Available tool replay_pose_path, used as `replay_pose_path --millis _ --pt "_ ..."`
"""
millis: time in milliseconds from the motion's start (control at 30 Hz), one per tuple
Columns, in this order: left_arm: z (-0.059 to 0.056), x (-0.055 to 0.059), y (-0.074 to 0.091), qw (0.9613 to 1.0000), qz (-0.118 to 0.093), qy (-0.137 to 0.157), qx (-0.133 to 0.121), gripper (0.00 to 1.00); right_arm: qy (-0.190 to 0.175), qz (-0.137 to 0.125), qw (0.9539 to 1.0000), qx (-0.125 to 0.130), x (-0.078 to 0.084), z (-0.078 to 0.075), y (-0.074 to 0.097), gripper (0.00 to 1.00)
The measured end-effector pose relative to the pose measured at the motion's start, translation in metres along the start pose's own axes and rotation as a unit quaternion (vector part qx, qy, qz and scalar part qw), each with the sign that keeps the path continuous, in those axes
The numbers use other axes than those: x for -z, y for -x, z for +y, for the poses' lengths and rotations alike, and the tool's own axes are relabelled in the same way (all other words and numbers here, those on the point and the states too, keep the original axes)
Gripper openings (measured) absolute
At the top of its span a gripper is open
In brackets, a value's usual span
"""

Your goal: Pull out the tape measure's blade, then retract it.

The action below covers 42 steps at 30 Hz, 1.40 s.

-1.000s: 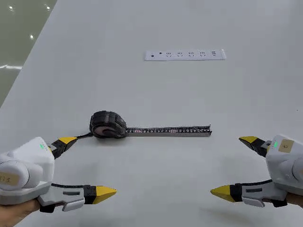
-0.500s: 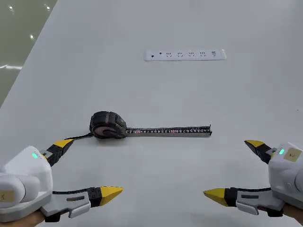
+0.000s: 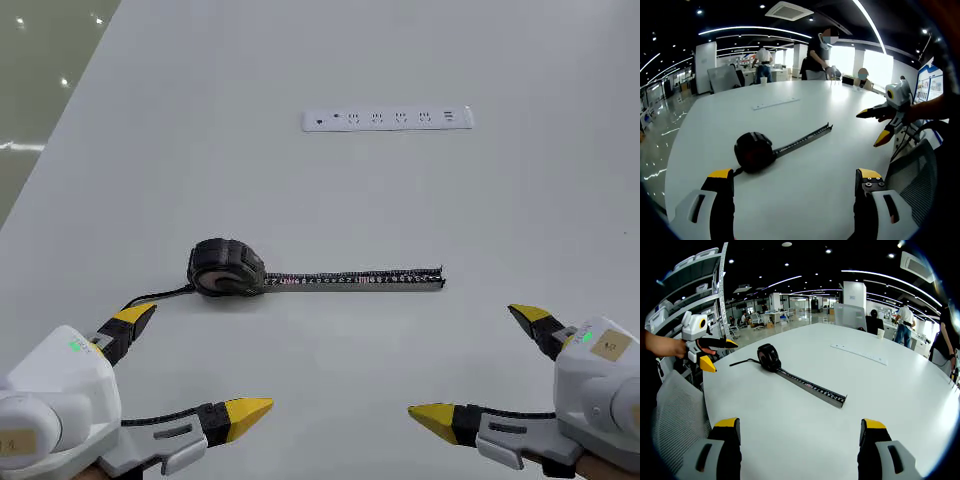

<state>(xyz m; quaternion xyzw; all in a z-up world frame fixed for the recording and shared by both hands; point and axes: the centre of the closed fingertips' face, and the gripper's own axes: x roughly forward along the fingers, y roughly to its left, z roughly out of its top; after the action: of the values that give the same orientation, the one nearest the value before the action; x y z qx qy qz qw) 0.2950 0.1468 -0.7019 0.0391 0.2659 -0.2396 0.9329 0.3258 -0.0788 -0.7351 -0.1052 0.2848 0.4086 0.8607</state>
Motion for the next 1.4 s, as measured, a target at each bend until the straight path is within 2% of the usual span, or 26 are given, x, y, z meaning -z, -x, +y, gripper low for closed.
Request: replay_pose_path --millis 100,233,500,900,1133,1400 --pt "-0.003 -0.003 0.001 1.0 -0.007 0.003 -0.005 0.99 -0.004 -0.006 0.9999 0.007 -0.003 0.0 0.001 0.99" --pt "-0.007 -0.003 0.001 0.9999 -0.004 0.0 -0.013 0.99 -0.011 -0.009 0.9999 0.009 -0.005 0.002 0.002 0.99" --pt "-0.004 -0.005 0.004 0.9992 -0.005 0.017 -0.037 0.99 -0.022 -0.013 0.9995 0.021 -0.009 0.001 0.006 0.99" --pt "0.0 -0.006 0.008 0.9982 -0.004 0.017 -0.057 0.99 -0.027 -0.016 0.9993 0.022 -0.013 0.003 0.007 0.99" --pt "-0.001 -0.003 0.006 0.9979 0.004 0.019 -0.061 0.98 -0.031 -0.017 0.9992 0.021 -0.014 0.004 0.007 0.99" --pt "0.001 -0.001 0.006 0.9977 0.003 0.024 -0.063 0.97 -0.032 -0.019 0.9992 0.015 -0.017 0.008 0.008 0.99"
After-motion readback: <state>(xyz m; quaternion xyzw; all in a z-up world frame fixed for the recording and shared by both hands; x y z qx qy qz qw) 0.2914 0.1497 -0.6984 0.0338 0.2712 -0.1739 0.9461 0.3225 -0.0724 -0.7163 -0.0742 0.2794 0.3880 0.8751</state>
